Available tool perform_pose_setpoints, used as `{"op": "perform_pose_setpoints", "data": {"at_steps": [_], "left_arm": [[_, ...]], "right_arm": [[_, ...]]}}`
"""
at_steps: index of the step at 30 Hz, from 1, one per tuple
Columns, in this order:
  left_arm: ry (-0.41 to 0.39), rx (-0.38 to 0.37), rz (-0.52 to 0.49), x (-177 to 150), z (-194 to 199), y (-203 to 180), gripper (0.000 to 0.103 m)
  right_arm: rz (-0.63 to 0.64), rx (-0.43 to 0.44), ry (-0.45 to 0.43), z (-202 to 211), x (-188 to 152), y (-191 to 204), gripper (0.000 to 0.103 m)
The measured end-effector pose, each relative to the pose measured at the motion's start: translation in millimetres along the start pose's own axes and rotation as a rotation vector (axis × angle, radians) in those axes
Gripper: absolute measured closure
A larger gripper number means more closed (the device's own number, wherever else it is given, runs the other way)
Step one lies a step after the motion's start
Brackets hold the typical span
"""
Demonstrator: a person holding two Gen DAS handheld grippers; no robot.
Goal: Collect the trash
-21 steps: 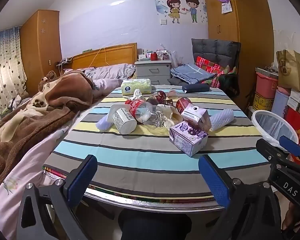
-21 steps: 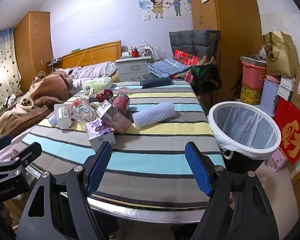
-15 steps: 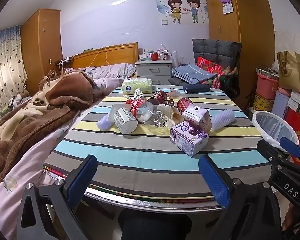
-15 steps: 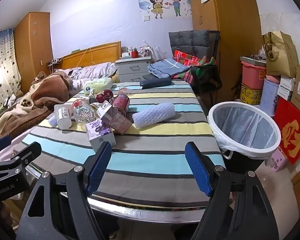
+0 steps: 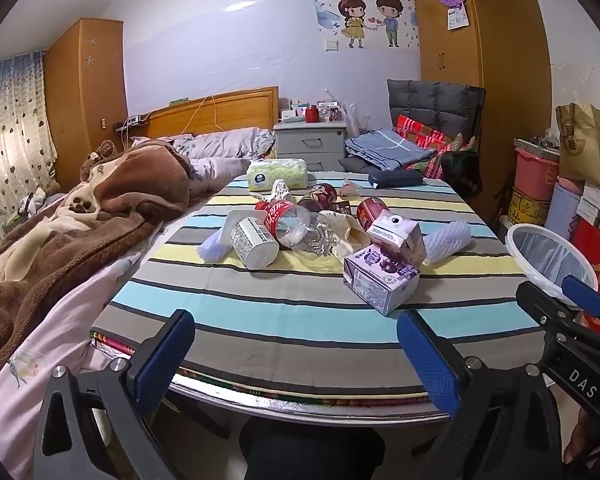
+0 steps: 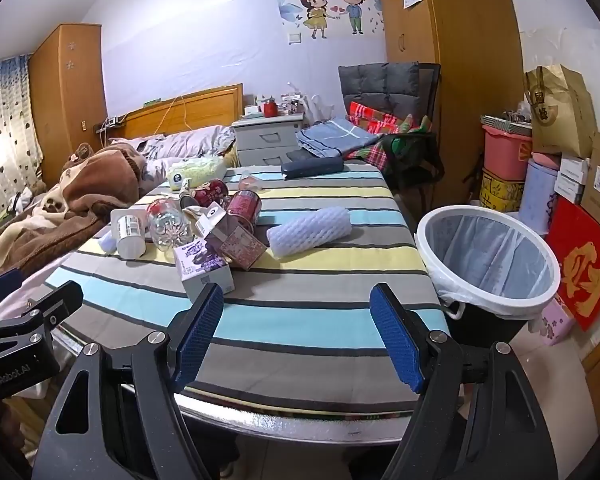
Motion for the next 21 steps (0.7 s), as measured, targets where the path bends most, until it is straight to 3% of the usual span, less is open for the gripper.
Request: {"op": "perform_pose_setpoints", "data": {"at_steps": [21], "left_arm": [[-0.006, 0.006, 0.001, 2.2, 2.6, -1.1, 0.001]], "right_arm": [[-0.002, -0.004, -0.001, 0.3, 0.4, -1.0, 0.026]]}}
Point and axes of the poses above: each gripper's, at about its wrist camera, not at the fingertips, and z roughly against the way its jaws point, y to its left, x to its top, the point moved 1 cm from there along -z, roughly the way its jaws point, and after that the axes turned 13 degrees about x, right-handed, at the moved point
